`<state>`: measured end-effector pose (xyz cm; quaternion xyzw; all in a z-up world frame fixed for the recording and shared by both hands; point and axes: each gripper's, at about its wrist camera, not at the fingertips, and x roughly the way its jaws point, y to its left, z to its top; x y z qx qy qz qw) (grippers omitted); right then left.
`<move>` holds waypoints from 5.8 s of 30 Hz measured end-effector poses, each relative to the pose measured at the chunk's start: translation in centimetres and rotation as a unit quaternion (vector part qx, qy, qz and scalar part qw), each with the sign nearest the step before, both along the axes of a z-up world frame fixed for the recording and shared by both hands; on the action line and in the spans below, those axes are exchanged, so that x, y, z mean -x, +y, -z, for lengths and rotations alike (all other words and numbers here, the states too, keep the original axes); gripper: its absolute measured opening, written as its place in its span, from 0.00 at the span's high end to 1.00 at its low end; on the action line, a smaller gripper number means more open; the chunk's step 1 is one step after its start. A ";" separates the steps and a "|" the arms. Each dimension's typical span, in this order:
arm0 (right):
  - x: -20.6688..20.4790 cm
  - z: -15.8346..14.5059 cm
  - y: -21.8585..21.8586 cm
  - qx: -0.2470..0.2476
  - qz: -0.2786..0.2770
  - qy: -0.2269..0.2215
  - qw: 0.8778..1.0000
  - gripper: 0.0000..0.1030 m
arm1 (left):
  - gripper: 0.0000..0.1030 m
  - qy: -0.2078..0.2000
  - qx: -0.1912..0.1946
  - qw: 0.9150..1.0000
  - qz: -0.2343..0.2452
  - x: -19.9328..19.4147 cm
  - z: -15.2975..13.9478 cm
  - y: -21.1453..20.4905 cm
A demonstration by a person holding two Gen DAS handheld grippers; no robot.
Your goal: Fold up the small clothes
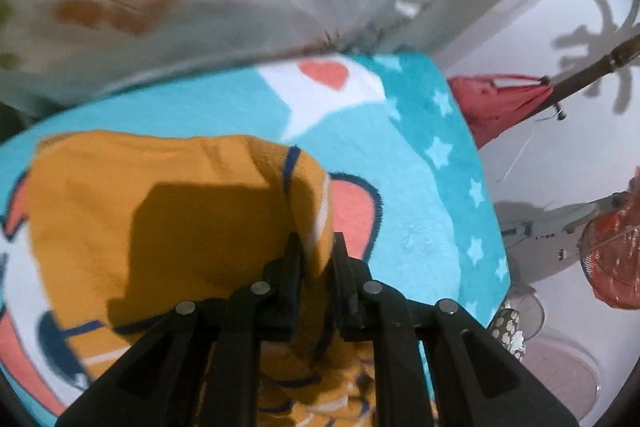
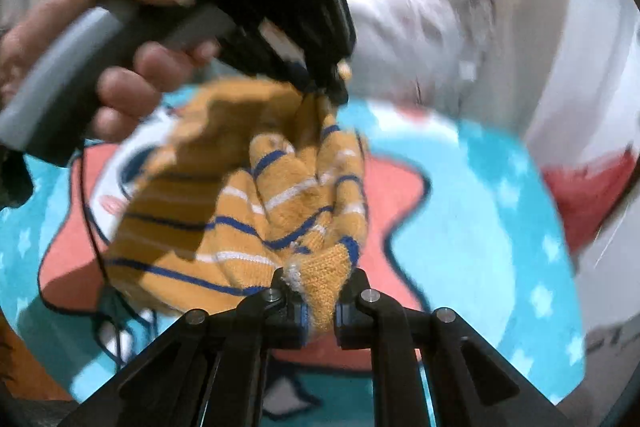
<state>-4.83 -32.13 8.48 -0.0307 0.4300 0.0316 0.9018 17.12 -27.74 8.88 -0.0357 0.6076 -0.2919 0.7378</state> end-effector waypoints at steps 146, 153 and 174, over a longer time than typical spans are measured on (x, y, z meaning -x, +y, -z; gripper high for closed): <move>-10.9 6.4 8.8 -0.435 -0.176 0.266 0.842 0.68 | 0.00 -0.201 -0.131 0.897 -0.372 20.9 -7.2 27.4; -7.7 5.6 8.2 -0.449 -0.128 0.260 0.845 0.62 | 0.00 -0.206 -0.102 0.903 -0.362 22.3 -7.3 29.5; 2.0 4.8 4.5 -0.364 0.043 0.198 0.909 0.56 | 0.00 -0.254 -0.134 0.912 -0.294 27.3 -7.9 29.8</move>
